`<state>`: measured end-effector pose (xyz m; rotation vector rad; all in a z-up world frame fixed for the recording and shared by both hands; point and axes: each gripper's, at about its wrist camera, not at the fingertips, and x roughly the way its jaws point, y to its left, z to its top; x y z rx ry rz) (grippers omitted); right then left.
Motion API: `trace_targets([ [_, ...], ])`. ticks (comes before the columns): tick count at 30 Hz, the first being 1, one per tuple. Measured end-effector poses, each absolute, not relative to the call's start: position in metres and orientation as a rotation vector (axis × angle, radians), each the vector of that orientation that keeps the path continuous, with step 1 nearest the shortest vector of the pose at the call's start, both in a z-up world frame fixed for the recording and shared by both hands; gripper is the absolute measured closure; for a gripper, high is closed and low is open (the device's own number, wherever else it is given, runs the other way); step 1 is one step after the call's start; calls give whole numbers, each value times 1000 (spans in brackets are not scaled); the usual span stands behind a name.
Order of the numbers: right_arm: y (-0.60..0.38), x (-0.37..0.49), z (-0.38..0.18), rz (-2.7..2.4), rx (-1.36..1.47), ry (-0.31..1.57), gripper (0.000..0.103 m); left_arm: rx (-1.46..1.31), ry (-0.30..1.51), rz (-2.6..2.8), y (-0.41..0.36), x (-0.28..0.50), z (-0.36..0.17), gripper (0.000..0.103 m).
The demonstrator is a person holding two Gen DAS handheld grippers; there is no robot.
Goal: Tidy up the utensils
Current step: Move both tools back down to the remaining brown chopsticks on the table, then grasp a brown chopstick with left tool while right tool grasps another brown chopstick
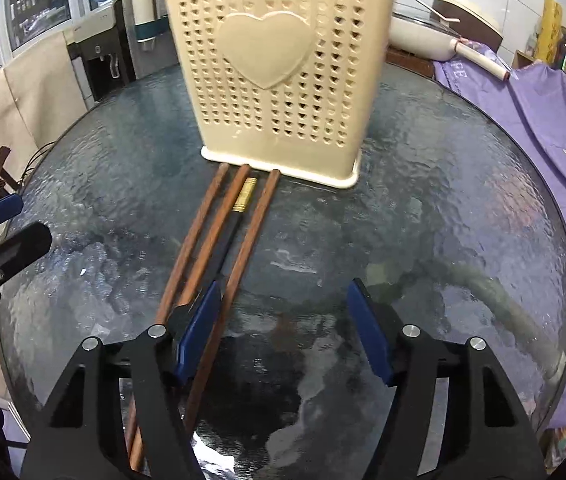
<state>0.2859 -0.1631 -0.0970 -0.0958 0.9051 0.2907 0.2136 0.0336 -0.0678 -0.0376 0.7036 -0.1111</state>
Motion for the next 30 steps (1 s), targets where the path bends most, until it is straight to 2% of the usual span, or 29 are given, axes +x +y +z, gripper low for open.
trace_targets([
  [9,-181,295,-95,246,-93,931,39,17,770,-194,0,237,-78,7],
  [12,-177,298,-94,257,-114,932,43,15,795,-236,-13,253,-79,7],
  [18,-183,300,-94,248,-111,932,44,64,827,-260,-27,275,-81,13],
  [20,-188,300,-93,237,-115,932,44,82,854,-267,-31,281,-86,22],
  [30,-200,299,-95,201,-124,933,44,125,903,-262,-37,288,-98,26],
])
